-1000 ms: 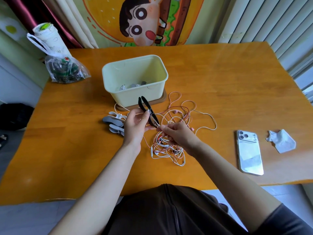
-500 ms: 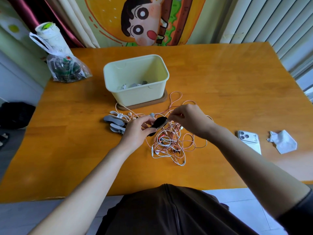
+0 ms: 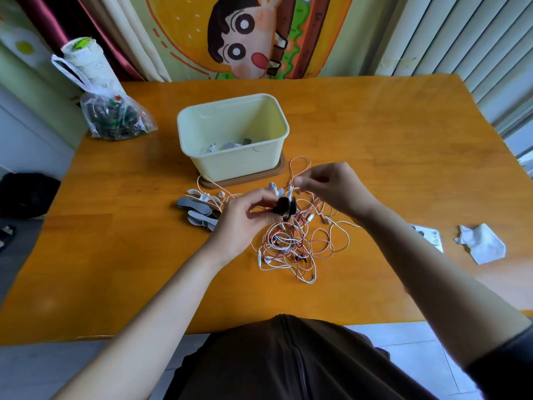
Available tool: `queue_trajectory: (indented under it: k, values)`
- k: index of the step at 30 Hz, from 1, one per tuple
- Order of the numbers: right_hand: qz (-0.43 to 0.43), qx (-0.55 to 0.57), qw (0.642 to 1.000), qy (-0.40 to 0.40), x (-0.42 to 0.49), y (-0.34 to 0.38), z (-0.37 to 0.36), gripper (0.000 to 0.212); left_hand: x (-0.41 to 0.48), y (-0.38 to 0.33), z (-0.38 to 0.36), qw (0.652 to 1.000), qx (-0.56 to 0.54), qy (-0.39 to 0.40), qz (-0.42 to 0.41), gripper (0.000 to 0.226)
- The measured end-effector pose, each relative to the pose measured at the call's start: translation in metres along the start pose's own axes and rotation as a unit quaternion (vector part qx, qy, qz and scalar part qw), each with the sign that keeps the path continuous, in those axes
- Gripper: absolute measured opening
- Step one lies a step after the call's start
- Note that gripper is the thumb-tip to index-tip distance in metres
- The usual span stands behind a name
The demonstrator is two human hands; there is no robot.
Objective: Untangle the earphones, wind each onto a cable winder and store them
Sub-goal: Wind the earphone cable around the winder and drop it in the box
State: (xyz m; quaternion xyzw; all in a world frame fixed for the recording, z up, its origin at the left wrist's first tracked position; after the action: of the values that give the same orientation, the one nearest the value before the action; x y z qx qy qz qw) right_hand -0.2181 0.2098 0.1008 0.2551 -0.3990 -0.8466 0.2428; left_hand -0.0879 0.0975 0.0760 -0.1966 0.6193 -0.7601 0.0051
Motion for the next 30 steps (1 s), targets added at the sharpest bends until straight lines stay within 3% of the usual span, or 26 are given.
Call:
queue_trajectory:
  k: [5,9,13,18,25,30]
  values:
    - [-0.092,0.189,0.973,0.095,-0.004,-0.005,-0.013,0.022,0.005,-0.006,0.000,0.987,-0.132,-0.091,0.016,0.025]
    - [-0.148,0.246,0.949,0.127,-0.008,-0.011,-0.031,0.024,0.006,-0.002,-0.003,0.962,-0.234,-0.134,0.052,0.032]
    - [-0.158,0.262,0.946,0.106,-0.009,-0.014,-0.045,0.024,0.006,0.001,-0.002,0.926,-0.312,-0.194,0.080,0.027]
    - [-0.157,0.267,0.949,0.059,-0.013,-0.020,-0.053,0.025,0.004,0.006,0.005,0.925,-0.291,-0.224,0.097,0.027]
    - [-0.179,0.275,0.941,0.081,-0.023,-0.024,-0.071,0.019,-0.001,0.018,0.012,0.915,-0.271,-0.274,0.122,0.018]
    - [-0.173,0.258,0.946,0.095,-0.024,-0.020,-0.077,0.023,-0.001,0.023,0.011,0.888,-0.307,-0.313,0.134,0.015]
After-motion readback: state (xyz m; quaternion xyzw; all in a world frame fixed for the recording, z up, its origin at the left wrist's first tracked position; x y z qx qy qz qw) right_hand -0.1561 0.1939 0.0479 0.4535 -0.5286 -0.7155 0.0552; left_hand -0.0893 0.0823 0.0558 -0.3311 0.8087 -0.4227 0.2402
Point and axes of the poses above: each hand's wrist, its own x-axis towards the middle knuckle, its own z-axis out of the back of the hand, y = z × x, the point moved 5 cm from there along x, towards the middle knuckle, and after that the axes turned 12 degrees about -z, right-handed, at the moved point
